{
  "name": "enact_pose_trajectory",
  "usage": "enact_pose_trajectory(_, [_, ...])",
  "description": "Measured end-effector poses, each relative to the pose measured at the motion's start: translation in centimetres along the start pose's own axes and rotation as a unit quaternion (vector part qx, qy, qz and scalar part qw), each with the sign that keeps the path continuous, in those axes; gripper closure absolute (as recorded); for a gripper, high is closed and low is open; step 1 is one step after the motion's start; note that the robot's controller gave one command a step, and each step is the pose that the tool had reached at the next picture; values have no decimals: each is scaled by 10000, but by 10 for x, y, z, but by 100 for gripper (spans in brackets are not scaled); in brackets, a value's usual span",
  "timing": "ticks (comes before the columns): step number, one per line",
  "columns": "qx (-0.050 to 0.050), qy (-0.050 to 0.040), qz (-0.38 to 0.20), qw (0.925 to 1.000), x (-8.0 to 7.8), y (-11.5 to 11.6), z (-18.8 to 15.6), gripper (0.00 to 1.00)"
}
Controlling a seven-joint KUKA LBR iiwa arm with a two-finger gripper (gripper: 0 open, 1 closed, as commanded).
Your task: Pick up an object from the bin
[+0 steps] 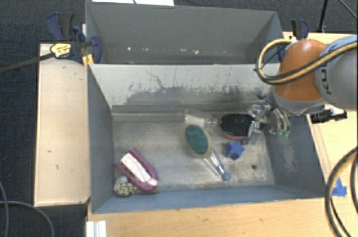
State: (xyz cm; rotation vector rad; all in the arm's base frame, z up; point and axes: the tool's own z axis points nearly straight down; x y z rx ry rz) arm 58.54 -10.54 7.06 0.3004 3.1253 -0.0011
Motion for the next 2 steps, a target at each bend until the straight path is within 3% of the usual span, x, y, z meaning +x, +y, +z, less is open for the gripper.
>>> enact_pose_trajectory(1, [-8, -34, -205, 9998, 26, 30, -116, 100])
enact_pose_trajectory(2, [-3, -32, -1889, 9820, 57, 36, -179, 100])
